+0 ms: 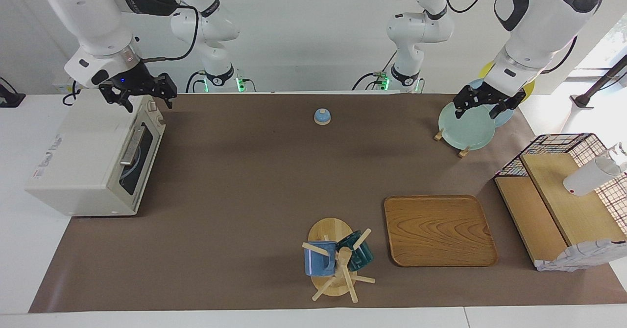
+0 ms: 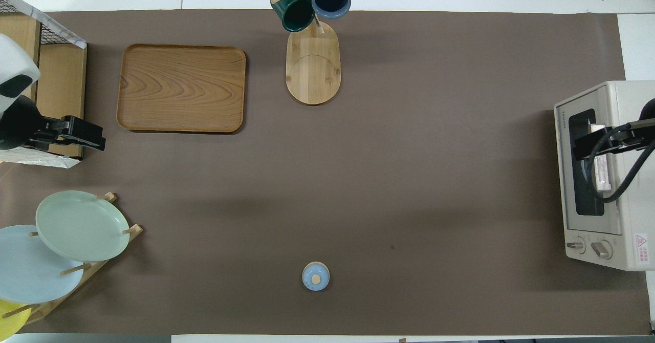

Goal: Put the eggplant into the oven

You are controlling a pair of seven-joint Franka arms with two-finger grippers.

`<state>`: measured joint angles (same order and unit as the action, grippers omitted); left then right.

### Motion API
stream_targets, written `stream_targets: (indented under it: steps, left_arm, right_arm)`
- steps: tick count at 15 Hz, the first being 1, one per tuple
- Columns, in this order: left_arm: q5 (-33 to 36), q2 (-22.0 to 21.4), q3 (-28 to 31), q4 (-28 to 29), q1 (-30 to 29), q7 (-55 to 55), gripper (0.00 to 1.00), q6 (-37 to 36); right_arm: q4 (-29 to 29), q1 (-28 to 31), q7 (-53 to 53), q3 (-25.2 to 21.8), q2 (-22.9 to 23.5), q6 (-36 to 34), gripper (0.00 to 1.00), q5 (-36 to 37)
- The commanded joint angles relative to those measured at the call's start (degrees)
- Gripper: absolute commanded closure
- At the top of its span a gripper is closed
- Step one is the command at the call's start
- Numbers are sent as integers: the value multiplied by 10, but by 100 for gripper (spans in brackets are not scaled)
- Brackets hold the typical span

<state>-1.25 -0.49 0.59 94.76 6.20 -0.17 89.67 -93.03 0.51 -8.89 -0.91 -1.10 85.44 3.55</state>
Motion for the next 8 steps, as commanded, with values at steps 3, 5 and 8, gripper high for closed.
stream_targets:
  steps: [3,5,8]
  left_arm:
    - [11,-7,1,4,-1,3,0,5]
    - [11,-7,1,4,-1,4,0,5]
    - [11,-7,1,4,-1,3,0,5]
  right_arm:
    - [5,5,5,1,-5,-9,0,-10]
    - [4,6,2,1,-5,-9,0,-10]
    - [5,6,1,1,-5,-8,0,-9]
